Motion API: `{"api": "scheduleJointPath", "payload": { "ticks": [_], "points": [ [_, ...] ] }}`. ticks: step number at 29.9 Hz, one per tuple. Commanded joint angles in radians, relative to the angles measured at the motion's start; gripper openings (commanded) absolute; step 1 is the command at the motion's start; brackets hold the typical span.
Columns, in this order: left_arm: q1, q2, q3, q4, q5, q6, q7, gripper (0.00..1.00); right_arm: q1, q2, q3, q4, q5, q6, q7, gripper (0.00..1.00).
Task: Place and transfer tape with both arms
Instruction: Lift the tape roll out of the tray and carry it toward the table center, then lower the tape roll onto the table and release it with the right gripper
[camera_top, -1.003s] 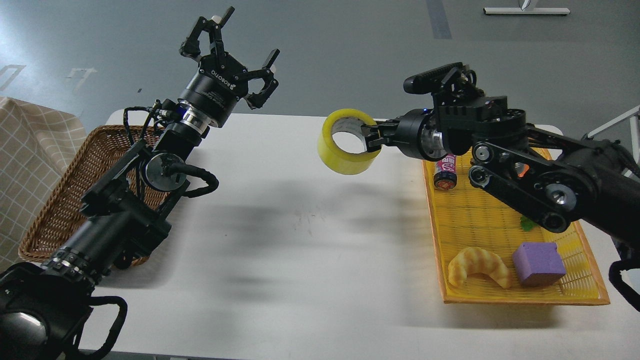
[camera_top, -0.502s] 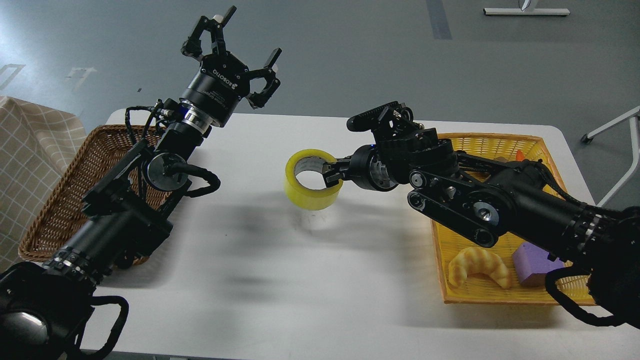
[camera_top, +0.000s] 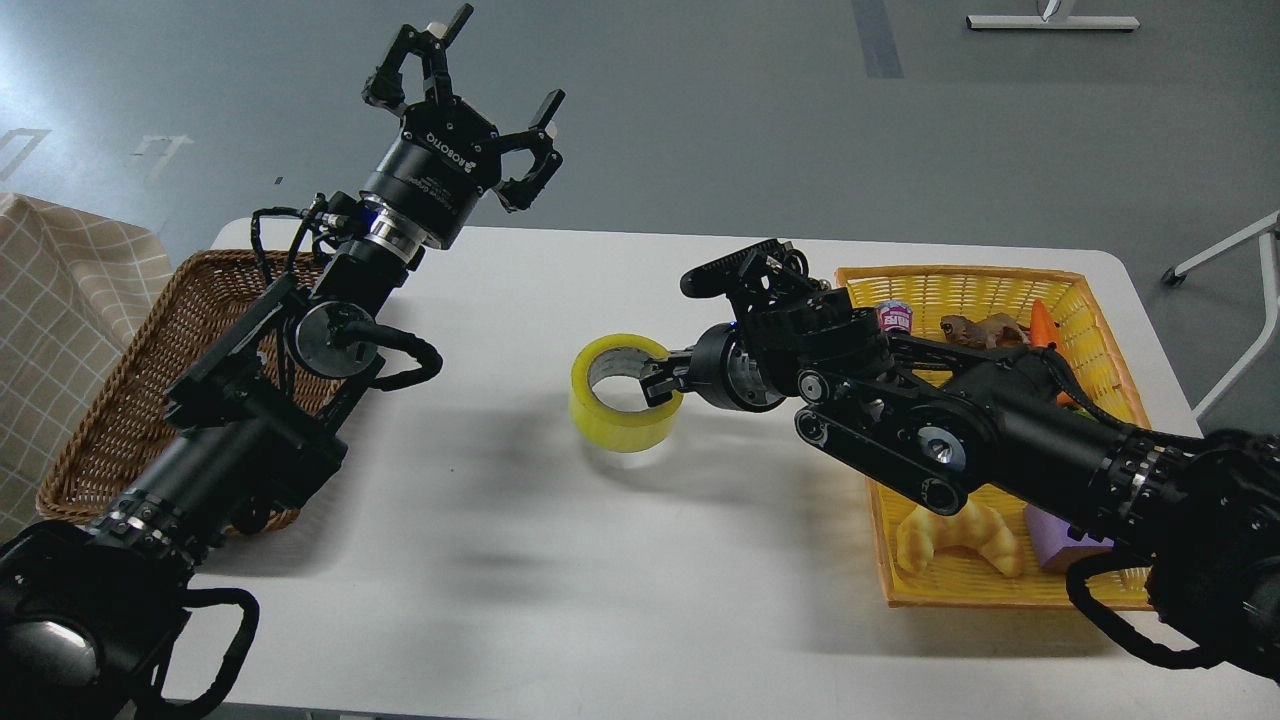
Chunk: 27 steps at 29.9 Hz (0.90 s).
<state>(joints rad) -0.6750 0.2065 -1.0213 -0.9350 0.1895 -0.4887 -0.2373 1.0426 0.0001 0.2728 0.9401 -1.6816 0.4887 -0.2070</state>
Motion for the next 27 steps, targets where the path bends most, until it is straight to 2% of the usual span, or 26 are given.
{"api": "scheduleJointPath", "payload": {
  "ticks": [1, 27],
  "points": [
    [0.000, -0.001, 0.000, -0.001, -0.001, 0.000, 0.000, 0.98, -0.001, 0.000, -0.013, 0.000, -0.001, 0.000, 0.000, 0.00],
    [0.000, 0.002, 0.000, -0.008, -0.004, 0.000, -0.002, 0.98, -0.009, 0.000, -0.098, -0.007, -0.010, 0.000, -0.002, 0.00]
  ]
}}
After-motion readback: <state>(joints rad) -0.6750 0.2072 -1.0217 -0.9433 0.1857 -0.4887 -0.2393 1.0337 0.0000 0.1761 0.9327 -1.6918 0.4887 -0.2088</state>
